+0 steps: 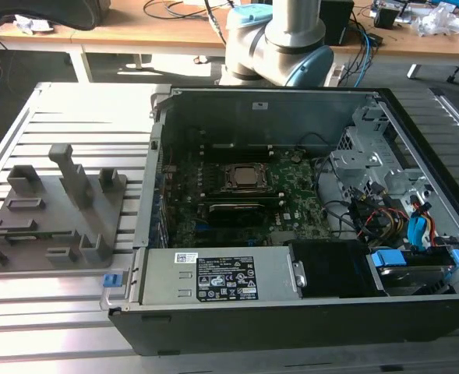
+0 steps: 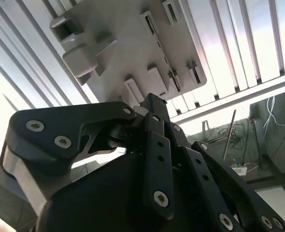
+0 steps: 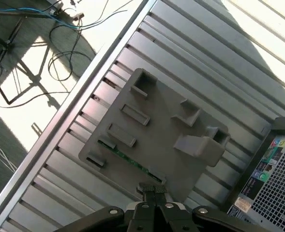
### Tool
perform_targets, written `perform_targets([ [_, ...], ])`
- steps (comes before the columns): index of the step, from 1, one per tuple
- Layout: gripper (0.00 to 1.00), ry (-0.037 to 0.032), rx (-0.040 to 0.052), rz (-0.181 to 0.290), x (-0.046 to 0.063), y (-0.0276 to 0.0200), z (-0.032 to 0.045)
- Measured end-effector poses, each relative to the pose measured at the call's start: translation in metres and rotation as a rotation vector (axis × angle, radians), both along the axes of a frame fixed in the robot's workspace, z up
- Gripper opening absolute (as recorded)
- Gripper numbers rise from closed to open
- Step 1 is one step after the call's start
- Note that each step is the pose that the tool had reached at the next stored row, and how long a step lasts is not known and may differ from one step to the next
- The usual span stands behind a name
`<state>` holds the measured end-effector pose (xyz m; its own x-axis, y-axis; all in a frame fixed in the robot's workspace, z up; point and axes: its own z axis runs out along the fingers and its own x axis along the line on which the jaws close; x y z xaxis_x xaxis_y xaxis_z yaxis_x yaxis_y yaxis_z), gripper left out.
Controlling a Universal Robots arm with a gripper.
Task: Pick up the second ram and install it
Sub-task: 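Pick up the second ram and move it above second insertion slot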
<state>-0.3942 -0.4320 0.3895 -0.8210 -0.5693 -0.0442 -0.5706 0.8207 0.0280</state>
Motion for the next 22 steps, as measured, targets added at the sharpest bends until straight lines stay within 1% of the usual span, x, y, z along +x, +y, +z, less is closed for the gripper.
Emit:
perform_targets([
  [7, 0.11, 0.0, 0.0, 0.071, 0.0, 0.0, 0.0],
  [8, 0.11, 0.0, 0.0, 0.095, 0.0, 0.0, 0.0],
  [11, 0.11, 0.0, 0.0, 0.142, 0.0, 0.0, 0.0],
  [12, 0.11, 0.0, 0.0, 0.166, 0.0, 0.0, 0.0],
  [14, 0.11, 0.0001, -0.0001, 0.192, 0.0, 0.0, 0.0],
  [16, 0.11, 0.0, -0.0001, 0.244, 0.0, 0.0, 0.0],
  [18, 0.11, 0.0, -0.0003, 0.279, 0.0, 0.0, 0.0],
  [22, 0.11, 0.0, -0.0005, 0.331, 0.0, 0.0, 0.0],
])
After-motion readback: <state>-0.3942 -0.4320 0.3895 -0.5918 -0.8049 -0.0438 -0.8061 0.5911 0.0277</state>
